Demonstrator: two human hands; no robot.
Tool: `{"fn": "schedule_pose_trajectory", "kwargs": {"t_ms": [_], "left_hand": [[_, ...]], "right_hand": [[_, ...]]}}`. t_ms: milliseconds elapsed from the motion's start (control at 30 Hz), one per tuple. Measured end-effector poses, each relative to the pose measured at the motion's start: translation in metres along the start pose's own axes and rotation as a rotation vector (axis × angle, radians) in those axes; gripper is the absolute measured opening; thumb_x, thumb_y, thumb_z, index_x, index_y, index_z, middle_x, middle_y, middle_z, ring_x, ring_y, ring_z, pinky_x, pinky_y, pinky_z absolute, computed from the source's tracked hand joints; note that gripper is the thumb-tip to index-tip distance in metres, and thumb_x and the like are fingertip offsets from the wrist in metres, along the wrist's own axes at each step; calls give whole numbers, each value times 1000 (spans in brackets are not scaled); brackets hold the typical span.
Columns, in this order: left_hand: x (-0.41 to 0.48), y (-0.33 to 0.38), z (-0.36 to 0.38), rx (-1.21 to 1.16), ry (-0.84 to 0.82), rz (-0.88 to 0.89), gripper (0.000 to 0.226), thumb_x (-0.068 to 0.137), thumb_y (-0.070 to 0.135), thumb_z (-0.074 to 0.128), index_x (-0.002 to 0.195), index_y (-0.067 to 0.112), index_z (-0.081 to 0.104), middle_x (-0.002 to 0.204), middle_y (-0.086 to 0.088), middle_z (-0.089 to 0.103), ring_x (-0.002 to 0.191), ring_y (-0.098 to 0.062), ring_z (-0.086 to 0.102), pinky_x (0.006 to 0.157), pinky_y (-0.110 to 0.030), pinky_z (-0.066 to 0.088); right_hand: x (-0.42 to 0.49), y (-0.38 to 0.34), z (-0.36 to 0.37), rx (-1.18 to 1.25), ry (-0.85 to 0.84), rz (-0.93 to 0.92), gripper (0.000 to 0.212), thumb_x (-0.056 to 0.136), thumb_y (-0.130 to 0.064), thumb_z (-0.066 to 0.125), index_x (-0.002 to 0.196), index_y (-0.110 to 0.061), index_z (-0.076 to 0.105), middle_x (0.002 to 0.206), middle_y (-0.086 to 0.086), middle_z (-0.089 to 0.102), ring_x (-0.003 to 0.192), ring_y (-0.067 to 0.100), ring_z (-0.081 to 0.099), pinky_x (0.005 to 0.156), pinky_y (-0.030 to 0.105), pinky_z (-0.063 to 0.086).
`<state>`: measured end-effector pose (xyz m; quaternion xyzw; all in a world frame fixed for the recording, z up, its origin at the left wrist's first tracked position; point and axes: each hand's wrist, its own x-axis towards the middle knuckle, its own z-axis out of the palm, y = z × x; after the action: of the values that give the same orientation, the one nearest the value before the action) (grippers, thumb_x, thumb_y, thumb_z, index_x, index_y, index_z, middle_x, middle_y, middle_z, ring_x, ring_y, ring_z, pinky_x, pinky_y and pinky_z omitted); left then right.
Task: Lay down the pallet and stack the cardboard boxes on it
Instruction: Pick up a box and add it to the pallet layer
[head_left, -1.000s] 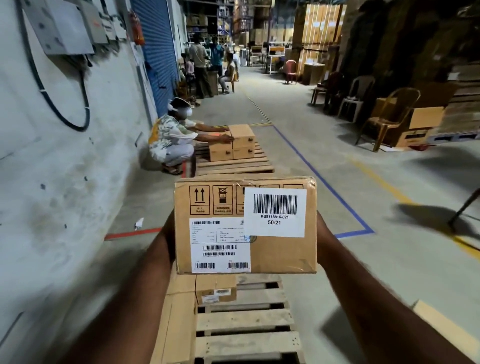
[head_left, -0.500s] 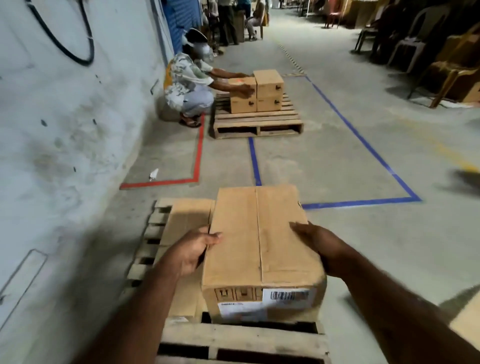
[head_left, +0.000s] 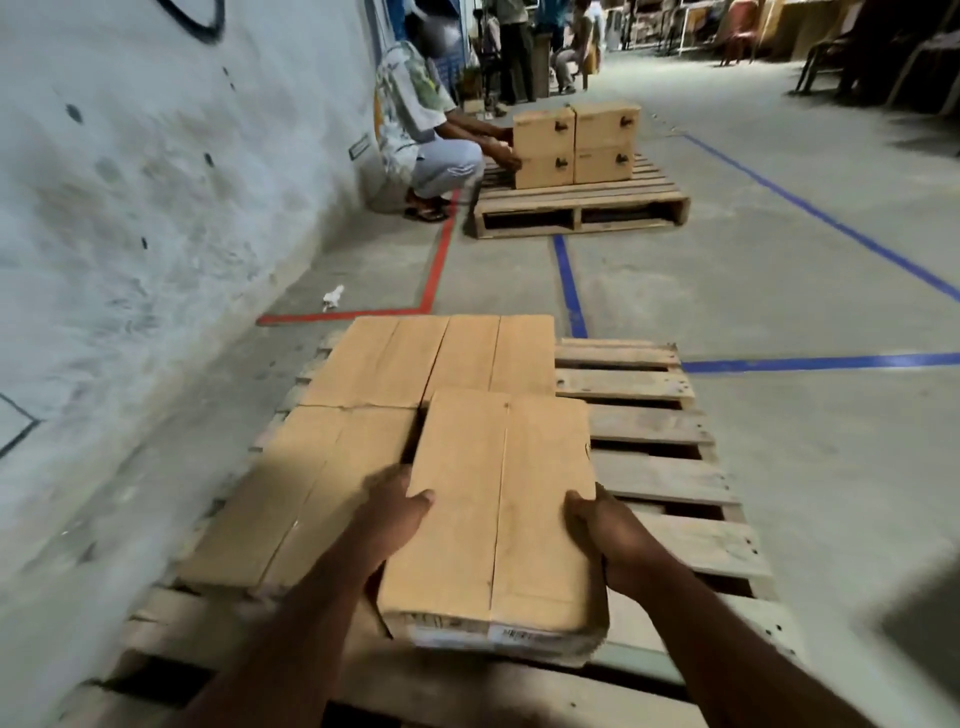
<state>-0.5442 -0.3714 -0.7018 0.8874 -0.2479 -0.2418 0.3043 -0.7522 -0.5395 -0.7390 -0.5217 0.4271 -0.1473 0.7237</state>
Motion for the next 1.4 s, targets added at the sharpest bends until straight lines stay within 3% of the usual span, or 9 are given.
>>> {"fn": "schedule_pose_trajectory", "kwargs": {"t_ms": [133,300,467,700,767,867,1167,1300,1400], "left_hand": [[15,-25,5,337,10,10,61,102,43,42,155,15,27,166,-6,15,152,-28,12,121,-50,16],[9,-29,12,505,-19,51,60,105,38,35,155,9,17,166,-12,10,153,-29,11,121,-48,14],[-8,-40,6,624,-95,109,71,103,43,35,158,6,7,167,-16,-2,154,-32,1,123,-44,11],[-14,-60,2,661,-100,217,126,65,96,10,159,12,5,167,-8,-10,154,-24,-6,124,-43,4],[-14,-64,5,658,-73,235,136,55,100,3,159,13,6,167,-7,-9,154,-24,-6,123,-43,4],[-16,-67,9,645,-30,259,125,62,92,4,159,14,6,167,-5,-9,154,-22,-7,124,-42,3],[-17,-71,18,733,95,260,133,55,81,-38,159,14,11,168,-6,-1,154,-22,-2,123,-39,5],[-18,-60,15,768,47,215,94,87,73,-3,158,13,14,168,-9,4,154,-25,3,124,-42,10],[-15,-32,10,894,6,241,68,100,57,25,153,14,29,165,-10,20,151,-28,16,120,-46,19]], "right_hand": [[34,27,14,-52,-13,-21,26,105,-18,46,127,-15,59,121,9,70,113,31,64,105,52,50],[47,49,27,-113,40,-84,47,93,-41,57,131,-13,58,119,6,70,108,24,65,102,46,51],[12,57,23,-212,-82,-87,112,40,-88,76,128,-24,48,116,0,71,101,18,71,93,43,58],[-62,24,27,-419,-380,-21,124,86,-4,78,148,-10,-29,160,12,24,120,22,41,51,6,47],[-47,36,28,-515,-335,-39,147,75,-14,89,145,-12,-39,164,8,13,132,23,35,75,10,54],[-42,48,27,-690,-327,-85,134,66,-64,81,159,-31,-10,162,8,28,144,29,39,110,44,48],[-38,39,30,-1005,-234,-141,151,61,-33,84,149,-16,-37,164,21,14,141,37,39,110,39,44],[-42,34,33,-1019,-214,-94,146,65,-39,85,153,-16,-29,162,21,16,142,38,37,113,38,39],[-49,10,28,-1002,-179,-142,113,68,-72,74,150,-17,19,147,12,41,130,29,46,112,43,41]]}}
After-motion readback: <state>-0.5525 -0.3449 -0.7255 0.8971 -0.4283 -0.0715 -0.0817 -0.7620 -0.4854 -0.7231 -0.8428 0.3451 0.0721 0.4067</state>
